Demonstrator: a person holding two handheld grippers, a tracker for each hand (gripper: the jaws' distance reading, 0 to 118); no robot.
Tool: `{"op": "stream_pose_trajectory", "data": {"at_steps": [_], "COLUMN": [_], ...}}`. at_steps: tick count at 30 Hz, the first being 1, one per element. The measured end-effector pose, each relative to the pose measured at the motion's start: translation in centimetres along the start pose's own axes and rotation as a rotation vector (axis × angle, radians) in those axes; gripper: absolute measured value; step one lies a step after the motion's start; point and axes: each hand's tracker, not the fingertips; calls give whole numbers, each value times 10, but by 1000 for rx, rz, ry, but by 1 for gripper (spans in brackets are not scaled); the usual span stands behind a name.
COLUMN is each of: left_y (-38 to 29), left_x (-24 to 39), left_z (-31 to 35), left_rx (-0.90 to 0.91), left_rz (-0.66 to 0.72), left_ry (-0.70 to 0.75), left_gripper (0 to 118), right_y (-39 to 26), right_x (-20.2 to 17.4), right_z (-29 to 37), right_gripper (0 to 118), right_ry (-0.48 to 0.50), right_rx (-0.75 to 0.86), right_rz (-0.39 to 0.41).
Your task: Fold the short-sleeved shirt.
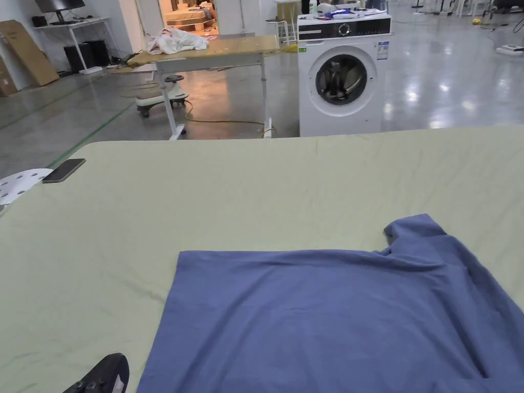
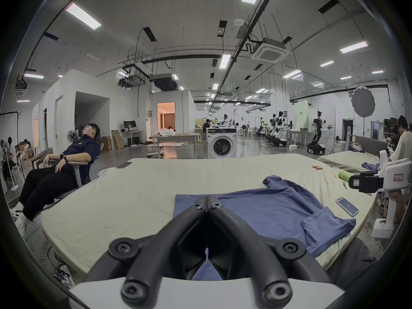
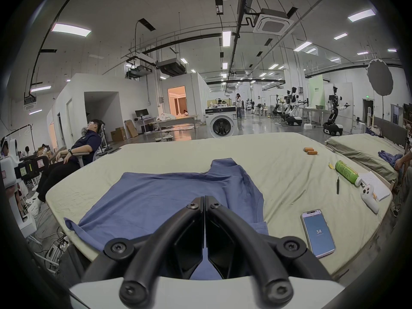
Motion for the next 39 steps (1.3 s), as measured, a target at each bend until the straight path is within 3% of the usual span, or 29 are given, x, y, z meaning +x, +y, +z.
{"op": "stream_pose_trajectory", "data": {"at_steps": [6, 7, 10, 11, 17, 19, 20, 26, 31, 32, 34, 35, 39], "left_y": [-52, -65, -101, -112, -146, -152, -154, -160, -161, -160, -158, -154, -147], "left_x": [-45, -55, -80, -86, -95, -93, -93, -81, -82, -83, -83, -80, -59], "left_z": [-22, -23, -30, -31, -43, -48, -53, -70, -82, -83, -86, -85, -84], "left_rx": [-229, -263, -382, -409, -442, -438, -461, -494, -564, -574, -590, -594, -613], "left_rz": [50, 68, 181, 204, 304, 343, 379, 347, 306, 315, 329, 325, 211], "left_ry": [113, 101, 101, 99, 24, 5, -7, -27, -30, -32, -31, -28, -15], "left_gripper": [2, 10, 74, 81, 79, 65, 44, 12, 10, 10, 10, 10, 10], "right_y": [-8, -11, -17, -19, -24, -26, -27, -33, -46, -51, -60, -66, -96], "right_x": [8, 9, 13, 13, 14, 16, 17, 31, 51, 57, 66, 70, 84], "right_z": [-2, -1, -3, -4, -4, -4, -4, 7, 16, 17, 17, 17, 11], "right_gripper": [0, 0, 0, 0, 0, 0, 0, 0, 1, 17, 69, 81, 78], "right_ry": [20, 23, 27, 26, 25, 14, 6, -62, -137, -145, -164, -176, -236], "right_rx": [-29, -36, -70, -77, -92, -102, -106, -111, -142, -164, -204, -213, -313], "right_rz": [-67, -75, -92, -96, -122, -122, -124, -146, -136, -133, -135, -147, -191]}}
